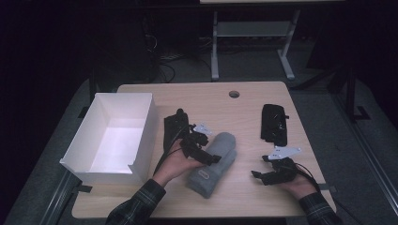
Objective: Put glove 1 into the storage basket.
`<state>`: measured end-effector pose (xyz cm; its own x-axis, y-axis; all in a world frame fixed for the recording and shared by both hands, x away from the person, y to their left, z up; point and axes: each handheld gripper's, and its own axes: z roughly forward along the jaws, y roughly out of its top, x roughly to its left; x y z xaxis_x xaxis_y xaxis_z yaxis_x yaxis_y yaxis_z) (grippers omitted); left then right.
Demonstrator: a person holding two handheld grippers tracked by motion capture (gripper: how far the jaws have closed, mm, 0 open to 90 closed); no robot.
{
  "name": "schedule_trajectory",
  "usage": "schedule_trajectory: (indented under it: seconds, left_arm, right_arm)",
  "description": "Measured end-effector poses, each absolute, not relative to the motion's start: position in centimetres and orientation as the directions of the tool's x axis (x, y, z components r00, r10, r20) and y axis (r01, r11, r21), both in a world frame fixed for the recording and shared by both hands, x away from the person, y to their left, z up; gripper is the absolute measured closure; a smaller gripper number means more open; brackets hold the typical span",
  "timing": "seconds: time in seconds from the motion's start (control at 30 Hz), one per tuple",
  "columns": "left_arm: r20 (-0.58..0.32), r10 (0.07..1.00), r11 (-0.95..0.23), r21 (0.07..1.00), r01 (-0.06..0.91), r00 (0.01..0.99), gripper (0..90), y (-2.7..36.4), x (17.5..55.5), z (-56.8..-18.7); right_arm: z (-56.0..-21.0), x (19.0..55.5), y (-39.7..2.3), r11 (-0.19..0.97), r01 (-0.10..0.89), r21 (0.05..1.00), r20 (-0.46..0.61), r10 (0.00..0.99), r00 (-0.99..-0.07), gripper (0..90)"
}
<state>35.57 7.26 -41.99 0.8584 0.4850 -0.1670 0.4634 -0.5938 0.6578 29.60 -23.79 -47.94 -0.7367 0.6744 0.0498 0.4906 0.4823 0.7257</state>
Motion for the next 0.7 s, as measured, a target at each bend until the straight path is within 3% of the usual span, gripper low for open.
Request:
schedule_trajectory:
  seconds: [0.7]
  left_arm:
    - [-0.238,0.492,-0.601,0.603,0.525,0.837,14.1,6.9,36.5,-46.1]
  right_arm:
    - [-48.1,29.5,-23.7,0.491,0.47,0.734,0.033,0.664,-0.747,20.0]
